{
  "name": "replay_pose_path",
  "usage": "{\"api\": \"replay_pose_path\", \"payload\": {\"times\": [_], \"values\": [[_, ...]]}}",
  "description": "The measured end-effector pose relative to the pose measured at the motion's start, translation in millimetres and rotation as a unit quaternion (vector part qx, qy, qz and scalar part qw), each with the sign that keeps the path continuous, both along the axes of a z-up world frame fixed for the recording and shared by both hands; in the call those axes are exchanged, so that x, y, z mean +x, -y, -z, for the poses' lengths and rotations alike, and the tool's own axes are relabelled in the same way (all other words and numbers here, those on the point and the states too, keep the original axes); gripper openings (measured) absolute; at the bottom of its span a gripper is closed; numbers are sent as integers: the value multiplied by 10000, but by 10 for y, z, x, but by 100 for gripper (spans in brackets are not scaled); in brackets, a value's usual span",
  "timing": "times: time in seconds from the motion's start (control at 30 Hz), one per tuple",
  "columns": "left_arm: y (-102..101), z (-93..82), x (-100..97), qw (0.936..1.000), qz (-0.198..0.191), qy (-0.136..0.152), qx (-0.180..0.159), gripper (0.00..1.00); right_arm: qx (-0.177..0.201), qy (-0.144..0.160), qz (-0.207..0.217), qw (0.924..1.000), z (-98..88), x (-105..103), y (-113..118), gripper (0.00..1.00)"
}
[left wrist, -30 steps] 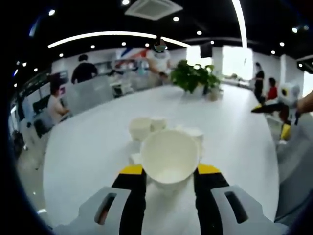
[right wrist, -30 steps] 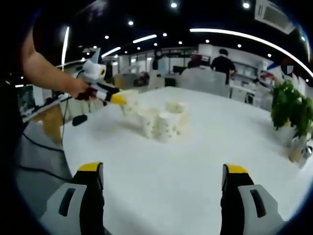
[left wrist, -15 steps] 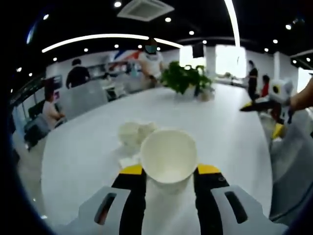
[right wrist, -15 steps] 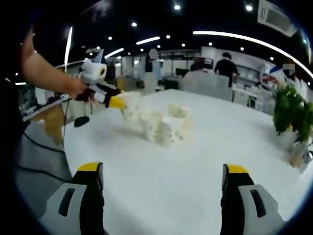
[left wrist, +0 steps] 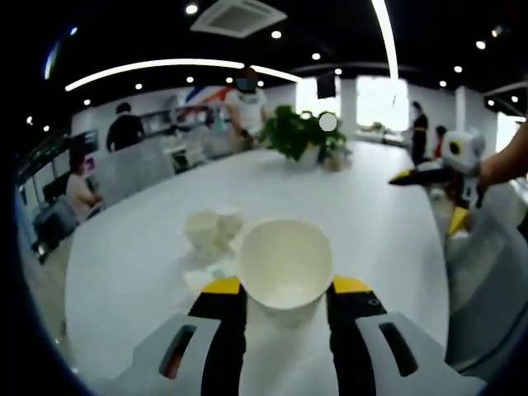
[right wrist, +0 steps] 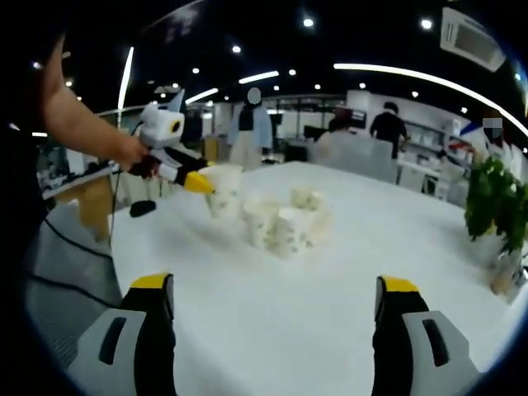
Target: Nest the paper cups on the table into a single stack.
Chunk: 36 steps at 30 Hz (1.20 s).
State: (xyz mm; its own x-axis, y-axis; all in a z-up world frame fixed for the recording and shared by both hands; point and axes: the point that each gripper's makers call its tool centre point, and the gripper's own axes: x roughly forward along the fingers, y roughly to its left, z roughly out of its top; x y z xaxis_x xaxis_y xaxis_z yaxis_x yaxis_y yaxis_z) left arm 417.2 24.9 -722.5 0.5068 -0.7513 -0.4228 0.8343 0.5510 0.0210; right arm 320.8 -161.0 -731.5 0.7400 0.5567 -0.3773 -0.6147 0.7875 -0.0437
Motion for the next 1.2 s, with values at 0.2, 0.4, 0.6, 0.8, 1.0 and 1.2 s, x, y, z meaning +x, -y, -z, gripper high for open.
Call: {"api": "replay_pose_path", "payload": {"times": [0.2, 0.4, 0.6, 0.8, 1.0, 1.2], "values": [[74, -17, -72, 10000, 62, 1, -8, 37, 4, -5, 18, 10000, 17, -1, 16, 100], [145, -9, -179, 9999, 151, -18, 22, 37, 32, 6, 35, 10000, 16, -19, 25, 100], [209, -40, -270, 9998, 213, -19, -11, 37, 18, -9, 38, 10000, 26, -22, 56, 100], [249, -48, -354, 9996, 278, -31, -35, 37, 19, 7, 28, 10000, 9, -13, 58, 100], [278, -45, -481, 9995, 305, -75, -80, 37, 28, 13, 15, 10000, 3, -10, 53, 100], [349, -55, -645, 9988, 487, -69, -1, 37, 28, -6, -8, 10000, 12, -21, 39, 100]]}}
